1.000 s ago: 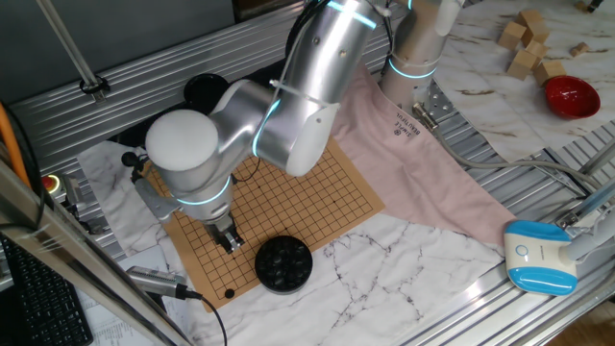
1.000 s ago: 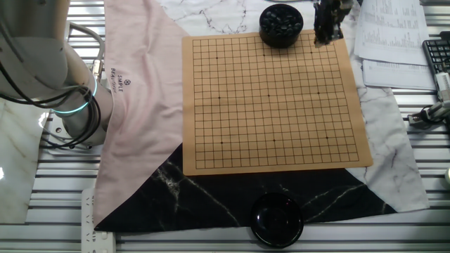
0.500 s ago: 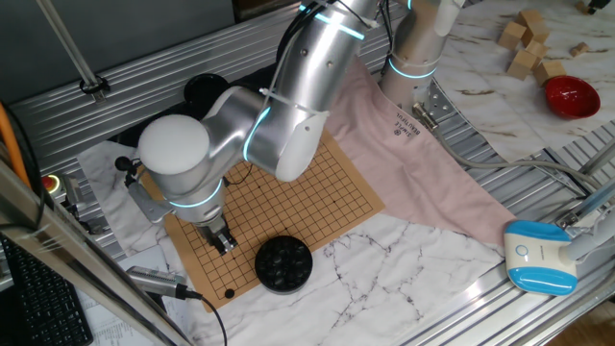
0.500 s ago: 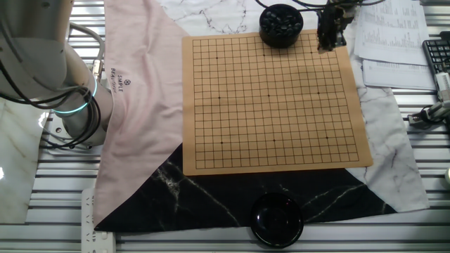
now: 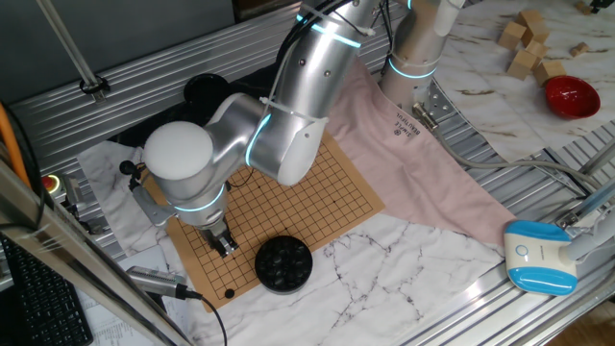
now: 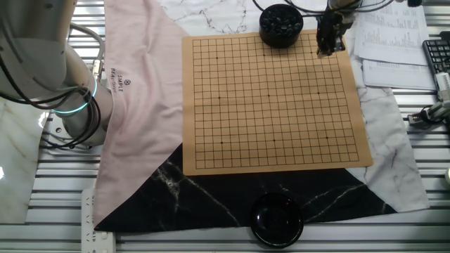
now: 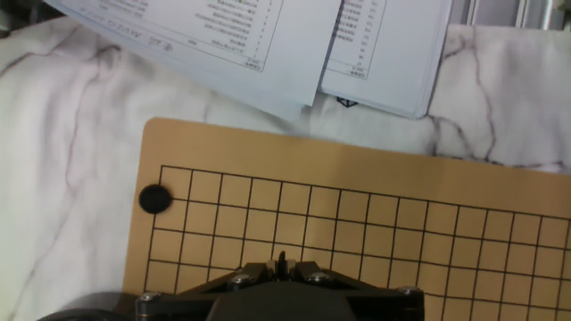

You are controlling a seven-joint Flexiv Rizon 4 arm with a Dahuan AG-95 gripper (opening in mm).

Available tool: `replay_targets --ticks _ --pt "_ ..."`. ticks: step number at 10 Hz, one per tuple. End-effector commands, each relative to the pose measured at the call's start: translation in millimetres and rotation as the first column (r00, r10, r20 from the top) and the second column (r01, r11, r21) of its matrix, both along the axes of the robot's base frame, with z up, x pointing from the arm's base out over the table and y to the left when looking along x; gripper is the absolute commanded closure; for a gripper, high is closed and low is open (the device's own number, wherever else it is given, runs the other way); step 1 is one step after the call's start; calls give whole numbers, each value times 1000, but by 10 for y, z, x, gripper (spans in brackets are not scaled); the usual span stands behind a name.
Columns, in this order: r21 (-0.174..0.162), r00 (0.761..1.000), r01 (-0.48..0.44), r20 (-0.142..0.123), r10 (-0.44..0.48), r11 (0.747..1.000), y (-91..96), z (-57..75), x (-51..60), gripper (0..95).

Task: Play the first move as black on the 3-4 point in the upper right corner of the Go board

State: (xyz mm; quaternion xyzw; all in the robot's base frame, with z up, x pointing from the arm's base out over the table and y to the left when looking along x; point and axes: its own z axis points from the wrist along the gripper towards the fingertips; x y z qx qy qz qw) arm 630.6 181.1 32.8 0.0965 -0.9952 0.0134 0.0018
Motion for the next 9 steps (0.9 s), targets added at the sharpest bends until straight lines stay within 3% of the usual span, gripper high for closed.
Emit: replay_targets --ticks 1,5,7,9 --pt "6 1000 5 -5 -5 1000 -2 -31 -11 950" --pt "0 1000 12 -10 -12 1000 -5 -76 -17 950" --pt "-30 999 18 -35 -19 999 -6 -77 -18 950" --pt "-38 998 26 -47 -28 999 -8 -82 -24 950"
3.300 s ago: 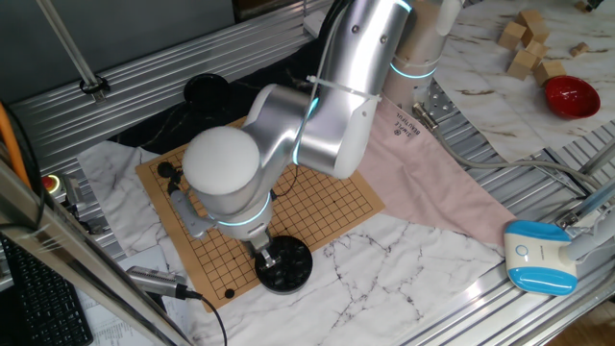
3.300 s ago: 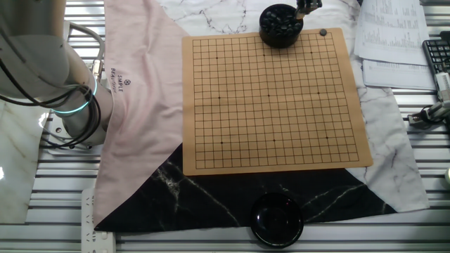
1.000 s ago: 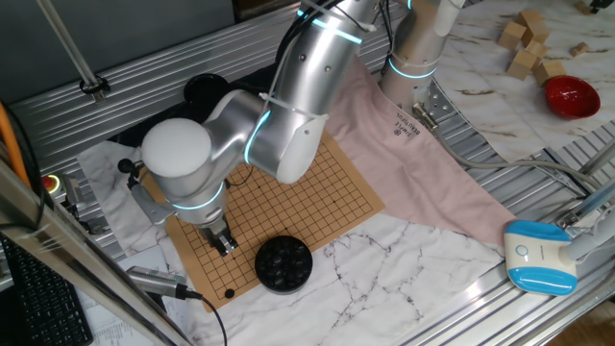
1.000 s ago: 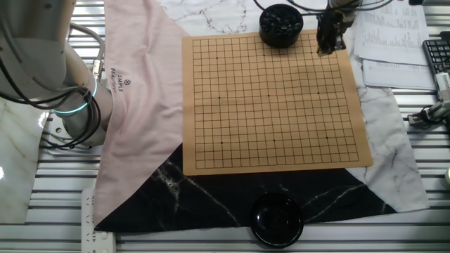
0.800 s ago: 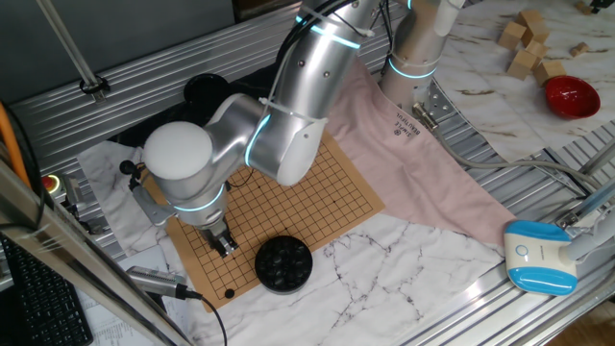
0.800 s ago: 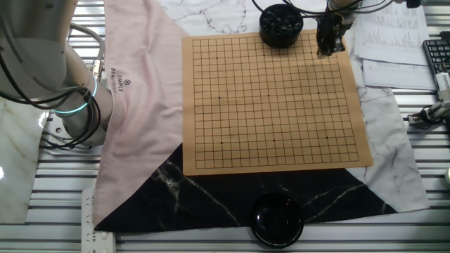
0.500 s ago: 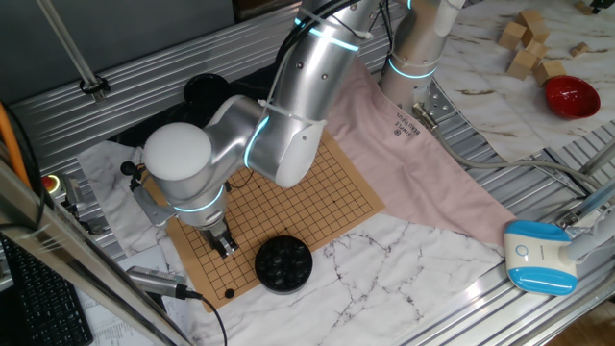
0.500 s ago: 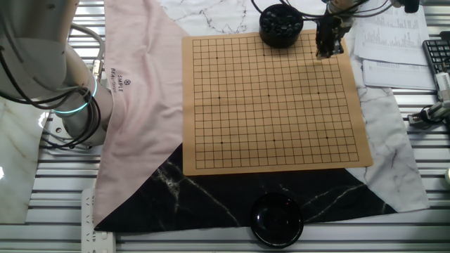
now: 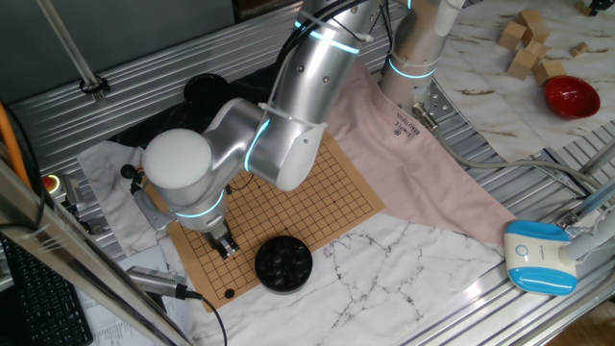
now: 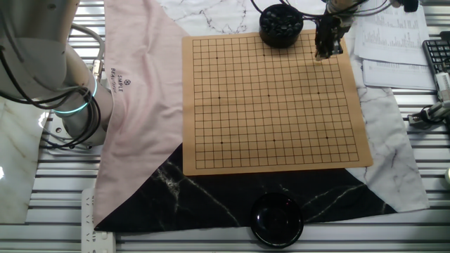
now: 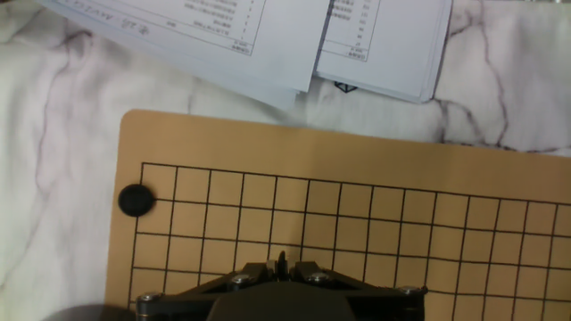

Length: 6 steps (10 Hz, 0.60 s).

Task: Play the first move as black on the 3-4 point in the upper right corner of the Go board

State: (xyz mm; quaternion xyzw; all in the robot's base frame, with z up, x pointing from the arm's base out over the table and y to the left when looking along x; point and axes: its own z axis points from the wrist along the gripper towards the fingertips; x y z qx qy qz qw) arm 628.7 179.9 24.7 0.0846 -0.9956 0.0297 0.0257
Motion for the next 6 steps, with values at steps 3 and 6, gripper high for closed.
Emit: replay_targets --ticks 3,6 --pt "5 999 21 -28 -21 1000 -9 -38 -38 950" --pt "20 999 21 -29 -21 1000 -38 -24 -59 950"
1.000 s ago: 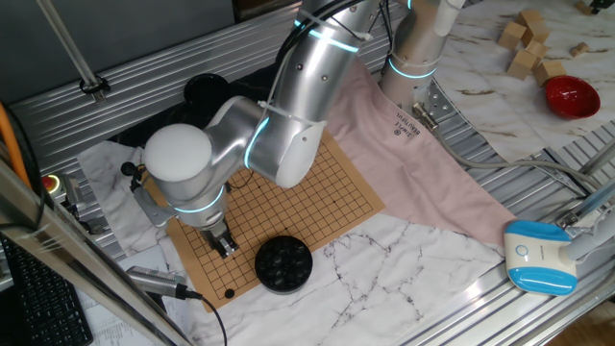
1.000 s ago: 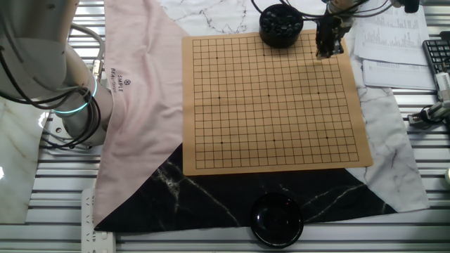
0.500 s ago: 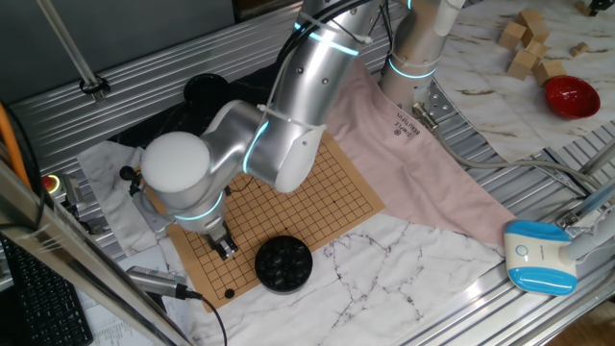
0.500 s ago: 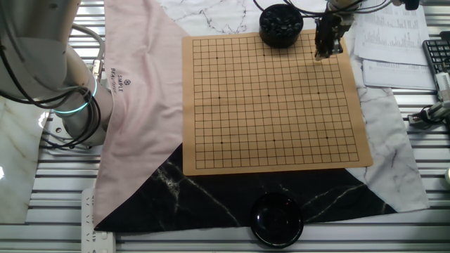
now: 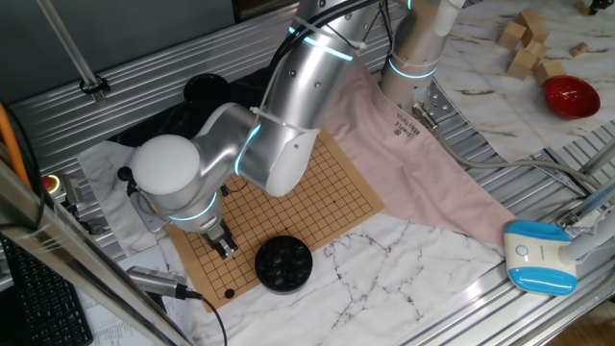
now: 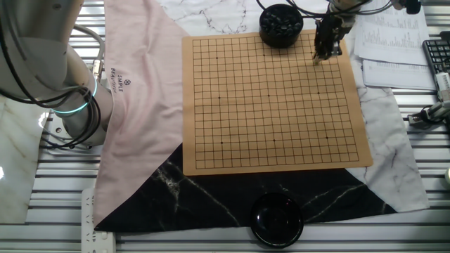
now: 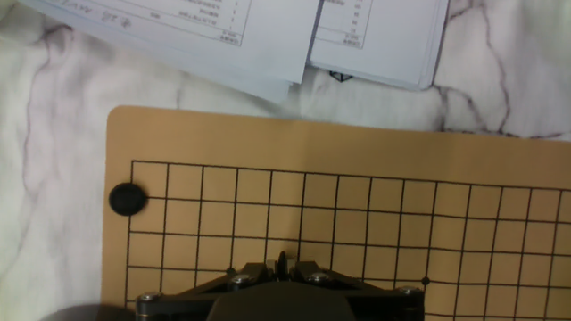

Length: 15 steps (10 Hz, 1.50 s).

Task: Play the first move as black on the 3-4 point in the upper right corner of the Go board

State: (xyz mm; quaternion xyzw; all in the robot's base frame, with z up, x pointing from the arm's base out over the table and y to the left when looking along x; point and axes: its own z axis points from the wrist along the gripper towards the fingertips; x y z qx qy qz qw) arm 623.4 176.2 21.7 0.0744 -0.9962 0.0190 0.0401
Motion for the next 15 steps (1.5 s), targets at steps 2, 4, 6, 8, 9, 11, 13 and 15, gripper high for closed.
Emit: replay_targets --ticks 2,4,6,8,9,11,13,15 --pt "5 1000 1 -1 -1 1000 -14 -15 -38 950" --pt "11 1000 -1 -1 1 1000 -14 -25 -45 950" --pt "26 1000 -1 -2 1 1000 -7 -16 -34 950" --pt "33 1000 -11 -3 11 999 -2 47 -18 950" --pt "33 1000 -11 -6 11 999 -1 58 -16 950" --pt "37 1000 -16 -8 17 999 6 54 -15 950" --pt "38 1000 -8 -8 8 999 44 32 -6 950" --pt "32 1000 -6 -9 6 999 62 19 -4 950"
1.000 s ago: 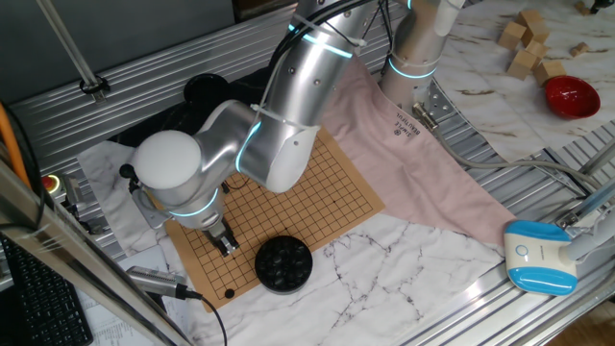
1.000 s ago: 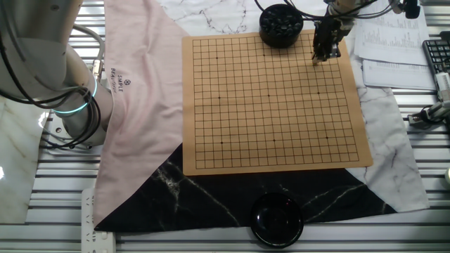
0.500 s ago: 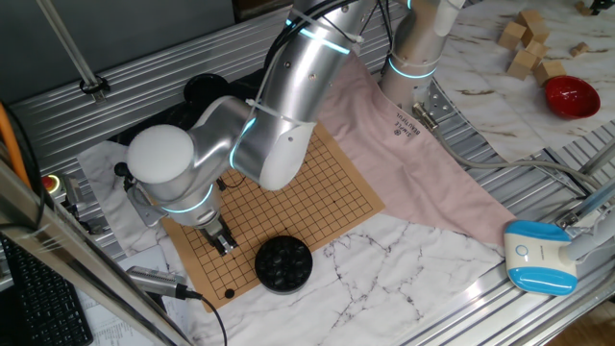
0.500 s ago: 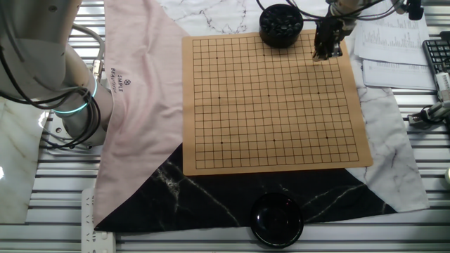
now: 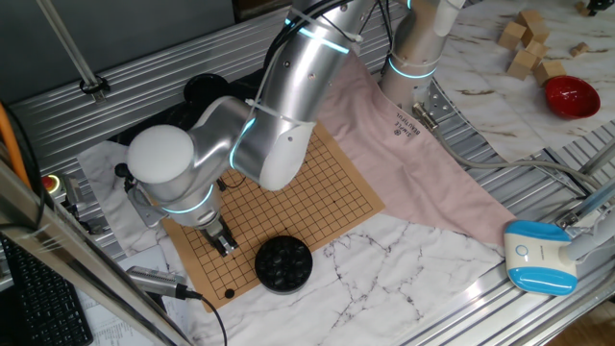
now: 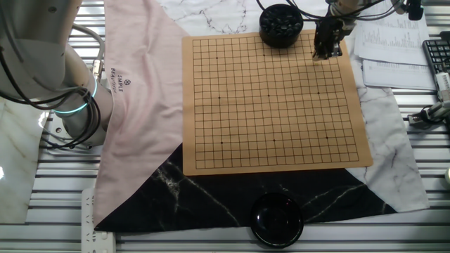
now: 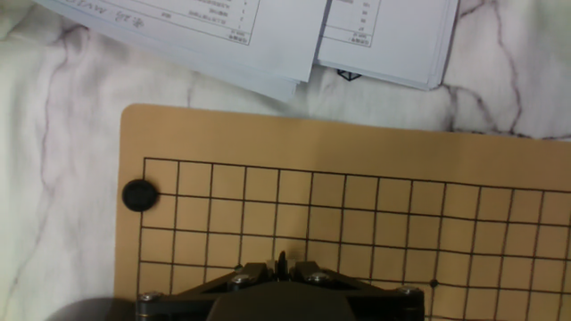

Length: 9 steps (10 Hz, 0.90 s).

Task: Play the first move as black on the 3-4 point in the upper right corner of the Go board

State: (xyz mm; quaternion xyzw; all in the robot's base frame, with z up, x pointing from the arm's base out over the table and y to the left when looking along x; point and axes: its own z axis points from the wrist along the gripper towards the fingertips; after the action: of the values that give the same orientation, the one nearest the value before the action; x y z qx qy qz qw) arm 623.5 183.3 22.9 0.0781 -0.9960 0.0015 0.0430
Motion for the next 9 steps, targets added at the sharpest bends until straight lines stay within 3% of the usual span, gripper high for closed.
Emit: replay_targets --ticks 1,9 --pt "-4 1000 0 -2 0 1000 -8 4 -6 950" --pt "-46 1000 2 -13 -2 999 -15 -17 -24 950"
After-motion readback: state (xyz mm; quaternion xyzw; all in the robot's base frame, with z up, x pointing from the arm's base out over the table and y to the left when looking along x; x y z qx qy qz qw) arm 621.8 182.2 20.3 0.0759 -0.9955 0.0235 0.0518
